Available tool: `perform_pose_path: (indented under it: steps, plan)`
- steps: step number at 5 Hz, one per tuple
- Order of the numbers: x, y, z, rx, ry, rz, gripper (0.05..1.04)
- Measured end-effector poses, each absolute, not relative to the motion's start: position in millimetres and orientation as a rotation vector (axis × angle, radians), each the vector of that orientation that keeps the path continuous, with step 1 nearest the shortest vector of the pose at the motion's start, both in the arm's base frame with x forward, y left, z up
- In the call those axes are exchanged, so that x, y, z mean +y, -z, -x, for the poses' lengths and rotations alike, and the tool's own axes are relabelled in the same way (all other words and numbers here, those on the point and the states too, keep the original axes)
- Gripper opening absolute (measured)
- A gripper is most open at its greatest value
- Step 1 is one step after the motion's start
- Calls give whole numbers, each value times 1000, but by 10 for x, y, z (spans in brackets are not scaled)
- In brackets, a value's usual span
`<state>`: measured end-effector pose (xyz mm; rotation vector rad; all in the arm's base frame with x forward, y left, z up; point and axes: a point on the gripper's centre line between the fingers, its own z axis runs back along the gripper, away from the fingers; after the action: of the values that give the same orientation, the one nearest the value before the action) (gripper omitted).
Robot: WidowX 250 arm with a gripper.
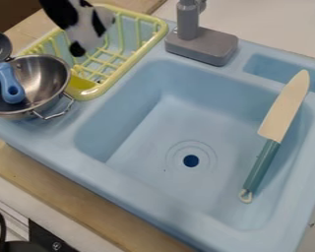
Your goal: Moved the black and white object into the upper left side of the sink
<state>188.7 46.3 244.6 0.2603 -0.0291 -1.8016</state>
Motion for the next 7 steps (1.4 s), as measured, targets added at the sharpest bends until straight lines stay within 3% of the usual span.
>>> perform_pose_path:
  steps: [2, 3, 4, 7]
  plan:
    - [-39, -1968, -2188, -133, 1899, -273, 76]
    - [-209, -1784, -2370, -222, 1957, -313, 76]
    - [-285, -1692, -2526, -333, 2003, -380, 76]
    - [-457, -1628, -3044, -454, 1984, -504, 76]
